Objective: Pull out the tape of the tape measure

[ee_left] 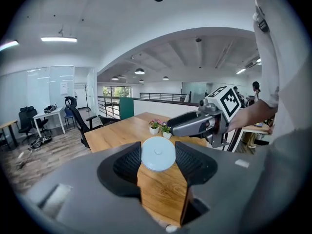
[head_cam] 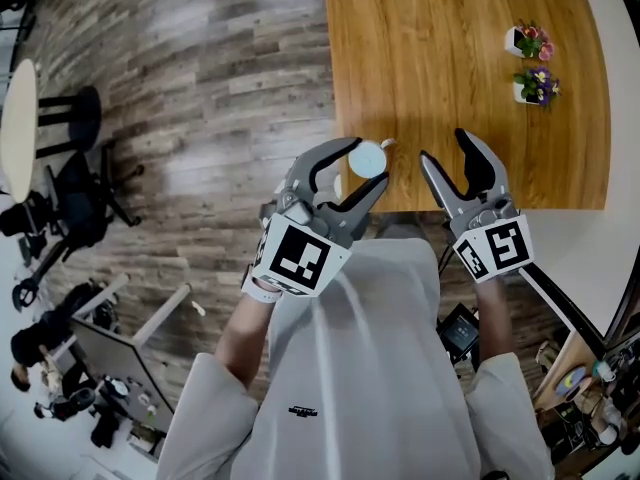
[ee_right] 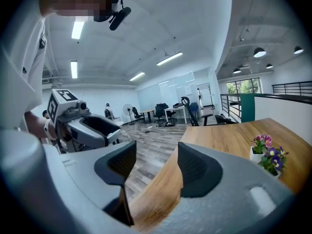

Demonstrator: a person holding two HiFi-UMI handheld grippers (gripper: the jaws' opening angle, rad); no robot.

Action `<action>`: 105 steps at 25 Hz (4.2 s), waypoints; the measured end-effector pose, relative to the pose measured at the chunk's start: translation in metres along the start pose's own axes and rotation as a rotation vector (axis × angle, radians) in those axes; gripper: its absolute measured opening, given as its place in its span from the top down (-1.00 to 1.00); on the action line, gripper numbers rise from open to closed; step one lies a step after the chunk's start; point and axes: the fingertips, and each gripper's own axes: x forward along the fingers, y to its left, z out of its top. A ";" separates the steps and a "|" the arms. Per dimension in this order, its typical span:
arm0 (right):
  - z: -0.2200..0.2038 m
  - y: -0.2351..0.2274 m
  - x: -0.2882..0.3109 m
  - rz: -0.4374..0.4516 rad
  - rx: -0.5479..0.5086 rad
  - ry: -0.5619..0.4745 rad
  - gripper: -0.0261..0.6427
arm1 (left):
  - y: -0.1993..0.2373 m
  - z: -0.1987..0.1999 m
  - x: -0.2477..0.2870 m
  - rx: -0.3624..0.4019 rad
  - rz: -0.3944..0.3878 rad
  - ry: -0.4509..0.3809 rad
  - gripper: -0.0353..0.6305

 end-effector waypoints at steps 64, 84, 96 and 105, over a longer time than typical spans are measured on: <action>0.018 0.011 -0.029 -0.142 -0.213 0.127 0.90 | -0.006 0.014 -0.065 0.053 -0.002 -0.047 0.18; 0.019 -0.046 -0.055 -0.315 -0.247 0.183 0.90 | 0.001 0.003 -0.057 0.087 0.021 0.001 0.18; 0.007 -0.090 -0.073 -0.410 -0.217 0.219 0.90 | 0.017 0.000 -0.062 0.103 0.046 0.012 0.18; 0.003 -0.119 -0.088 -0.519 -0.139 0.213 0.90 | 0.033 -0.015 -0.061 0.018 0.069 0.007 0.18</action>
